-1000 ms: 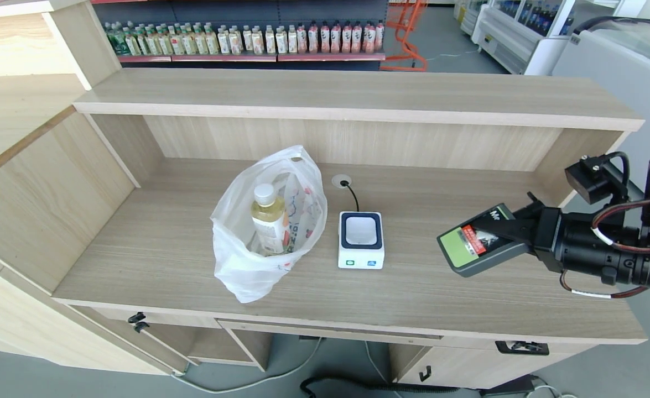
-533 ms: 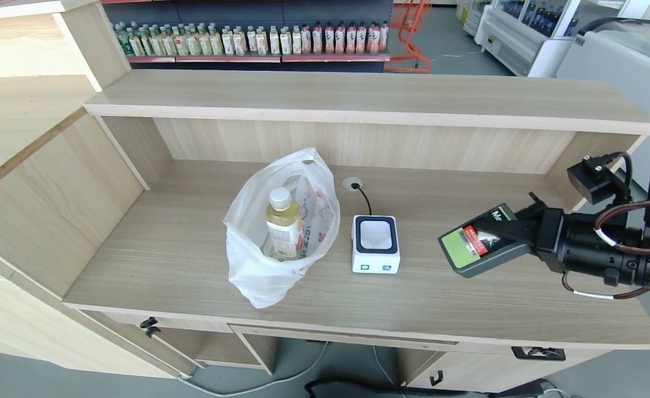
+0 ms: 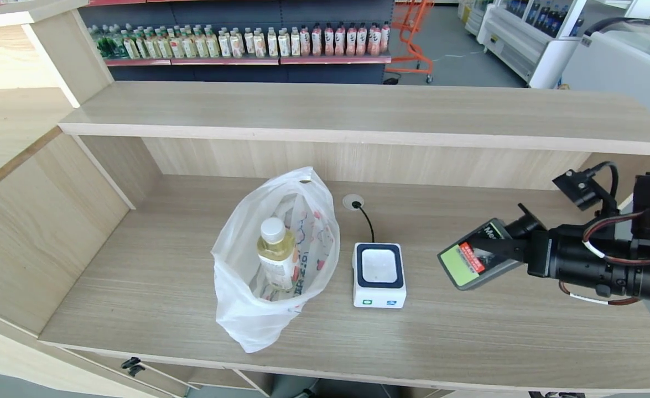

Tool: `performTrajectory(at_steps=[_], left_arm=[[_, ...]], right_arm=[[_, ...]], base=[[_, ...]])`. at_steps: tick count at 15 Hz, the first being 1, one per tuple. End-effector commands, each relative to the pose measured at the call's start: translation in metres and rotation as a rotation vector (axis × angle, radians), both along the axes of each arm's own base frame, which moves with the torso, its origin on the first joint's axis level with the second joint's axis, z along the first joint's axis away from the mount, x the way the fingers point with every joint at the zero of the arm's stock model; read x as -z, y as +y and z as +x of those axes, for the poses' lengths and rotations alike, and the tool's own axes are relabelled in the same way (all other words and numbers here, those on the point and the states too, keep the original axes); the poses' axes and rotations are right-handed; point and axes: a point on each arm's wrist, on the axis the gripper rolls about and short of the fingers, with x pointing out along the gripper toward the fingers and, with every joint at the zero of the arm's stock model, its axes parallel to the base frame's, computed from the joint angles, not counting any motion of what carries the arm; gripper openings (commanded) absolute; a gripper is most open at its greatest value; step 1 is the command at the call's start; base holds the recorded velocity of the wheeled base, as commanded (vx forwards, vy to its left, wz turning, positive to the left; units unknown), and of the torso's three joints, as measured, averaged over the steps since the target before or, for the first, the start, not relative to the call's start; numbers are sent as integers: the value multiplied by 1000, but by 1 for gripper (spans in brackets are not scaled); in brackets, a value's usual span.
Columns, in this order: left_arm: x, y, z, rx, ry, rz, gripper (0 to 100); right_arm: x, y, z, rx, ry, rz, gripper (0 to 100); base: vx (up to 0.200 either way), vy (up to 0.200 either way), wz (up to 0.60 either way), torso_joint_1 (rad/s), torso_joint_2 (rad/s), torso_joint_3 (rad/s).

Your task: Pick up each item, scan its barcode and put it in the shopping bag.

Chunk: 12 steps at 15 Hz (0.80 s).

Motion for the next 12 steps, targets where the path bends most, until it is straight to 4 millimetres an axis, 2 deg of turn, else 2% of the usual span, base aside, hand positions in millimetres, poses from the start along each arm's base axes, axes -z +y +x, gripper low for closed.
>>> performTrajectory(at_steps=[1, 4, 6, 7, 12], left_arm=[[0, 0, 0, 0, -1, 0, 100], [0, 0, 0, 0, -1, 0, 100], [0, 0, 0, 0, -1, 0, 100], [0, 0, 0, 0, -1, 0, 100], [0, 0, 0, 0, -1, 0, 100]], right_arm=[[10, 2, 2, -31, 9, -39, 0], [22, 21, 10, -105, 13, -63, 0], [33, 31, 23, -141, -33, -91, 0], [42, 33, 32, -152, -63, -118, 0], [54, 41, 57, -160, -70, -118, 0]], base=[[0, 0, 0, 0, 0, 0], [0, 0, 0, 0, 0, 0], [0, 0, 0, 0, 0, 0], [0, 0, 0, 0, 0, 0], [0, 0, 0, 0, 0, 0]])
